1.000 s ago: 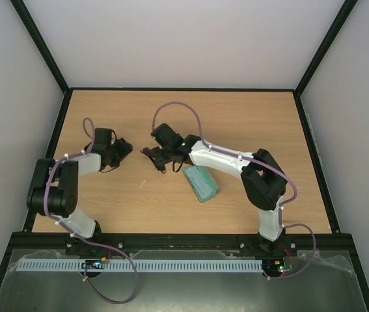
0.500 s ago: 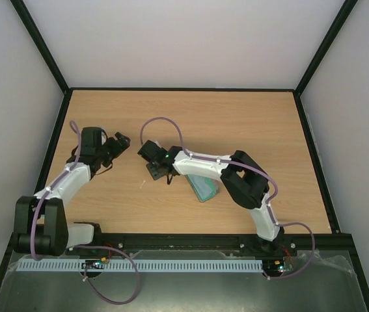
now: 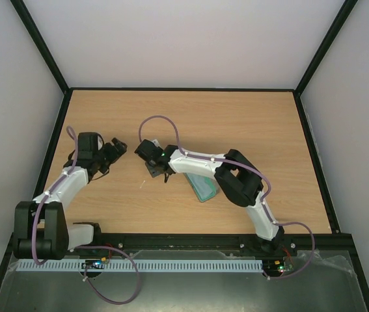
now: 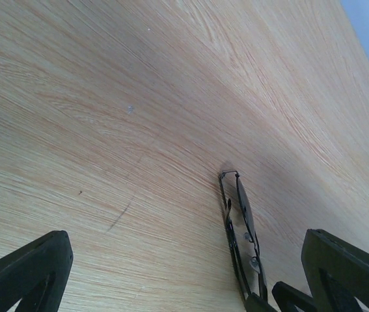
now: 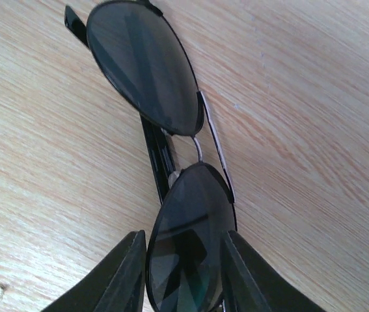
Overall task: Organize the sunglasses
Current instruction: Adjust the sunglasses at the center of the board.
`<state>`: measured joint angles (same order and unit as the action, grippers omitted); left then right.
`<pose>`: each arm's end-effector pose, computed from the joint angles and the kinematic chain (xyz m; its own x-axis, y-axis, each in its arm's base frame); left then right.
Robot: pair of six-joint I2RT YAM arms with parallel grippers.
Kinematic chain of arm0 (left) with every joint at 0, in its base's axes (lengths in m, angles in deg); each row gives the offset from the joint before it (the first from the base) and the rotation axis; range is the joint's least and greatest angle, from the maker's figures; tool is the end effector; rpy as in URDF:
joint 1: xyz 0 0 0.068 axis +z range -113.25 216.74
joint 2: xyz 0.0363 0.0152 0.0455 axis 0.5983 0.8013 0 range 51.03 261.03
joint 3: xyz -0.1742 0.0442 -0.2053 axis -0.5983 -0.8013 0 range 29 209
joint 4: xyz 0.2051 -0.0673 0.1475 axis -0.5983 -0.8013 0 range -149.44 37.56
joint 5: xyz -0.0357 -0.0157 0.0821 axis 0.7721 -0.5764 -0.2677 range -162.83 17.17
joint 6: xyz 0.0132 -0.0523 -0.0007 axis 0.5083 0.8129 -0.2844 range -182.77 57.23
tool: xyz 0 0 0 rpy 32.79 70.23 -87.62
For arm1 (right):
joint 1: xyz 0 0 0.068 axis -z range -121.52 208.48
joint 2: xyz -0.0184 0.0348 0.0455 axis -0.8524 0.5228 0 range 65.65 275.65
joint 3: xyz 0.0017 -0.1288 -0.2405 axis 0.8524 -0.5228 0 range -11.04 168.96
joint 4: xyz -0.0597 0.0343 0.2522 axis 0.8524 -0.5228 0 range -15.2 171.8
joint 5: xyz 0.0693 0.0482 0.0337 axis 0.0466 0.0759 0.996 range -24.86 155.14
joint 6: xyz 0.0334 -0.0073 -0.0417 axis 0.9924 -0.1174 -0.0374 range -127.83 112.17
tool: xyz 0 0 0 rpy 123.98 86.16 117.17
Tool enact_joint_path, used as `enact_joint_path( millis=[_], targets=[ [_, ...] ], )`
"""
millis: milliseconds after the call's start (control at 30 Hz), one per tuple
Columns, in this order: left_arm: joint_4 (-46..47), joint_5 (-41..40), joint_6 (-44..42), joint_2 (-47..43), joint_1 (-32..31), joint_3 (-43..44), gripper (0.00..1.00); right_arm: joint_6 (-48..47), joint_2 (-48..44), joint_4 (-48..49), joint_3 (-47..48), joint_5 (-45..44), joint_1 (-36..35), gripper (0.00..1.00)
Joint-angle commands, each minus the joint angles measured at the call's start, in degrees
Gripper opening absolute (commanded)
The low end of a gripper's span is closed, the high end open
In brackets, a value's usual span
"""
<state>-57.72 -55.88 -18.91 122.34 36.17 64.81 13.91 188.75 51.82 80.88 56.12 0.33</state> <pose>0.2513 -0.0130 0.1996 -0.6306 -0.6564 -0.4141 -0.2864 0.6927 -0.6620 0.2462 0.3856 0.1635 -0.7253 -0.4743 -0.4990 -0.5710 0.8194 0.0511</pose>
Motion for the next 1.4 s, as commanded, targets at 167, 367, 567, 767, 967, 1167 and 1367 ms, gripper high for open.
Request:
enact_joint_path(
  millis=[167, 367, 567, 767, 967, 1167, 1367],
  targets=[
    [-0.7, 1.9, -1.4, -1.5, 1.5, -1.3, 0.99, 1.7, 0.8, -1.6, 3.1, -2.3, 0.3, 0.17],
    [-0.7, 2.1, -1.4, -1.9, 1.7, -1.5, 0.99, 1.9, -0.1, -1.6, 2.5, -1.1, 1.3, 0.09],
    [-1.8, 2.2, -1.7, -2.9, 2.2, -1.2, 0.99, 2.4, -2.5, -0.4, 0.9, 3.1, 2.3, 0.07],
    [-3.6, 2.8, -2.2, -4.5, 2.8, -0.2, 0.99, 4.7, -6.6, 0.2, -3.4, 12.8, 3.0, 0.07],
    [-4.6, 3.7, -2.3, -6.0, 2.9, 0.1, 0.99, 10.4, -12.6, 7.7, -15.5, 23.3, 4.6, 0.07],
    [-5.4, 4.2, -2.5, -7.3, 2.9, -0.2, 0.99, 16.7, -18.1, 16.3, -27.0, 30.9, 5.2, 0.08],
    [-6.2, 4.4, -2.7, -9.1, 2.9, -0.8, 0.99, 18.1, -22.5, 17.8, -34.0, 29.2, 5.2, 0.27]
  ],
)
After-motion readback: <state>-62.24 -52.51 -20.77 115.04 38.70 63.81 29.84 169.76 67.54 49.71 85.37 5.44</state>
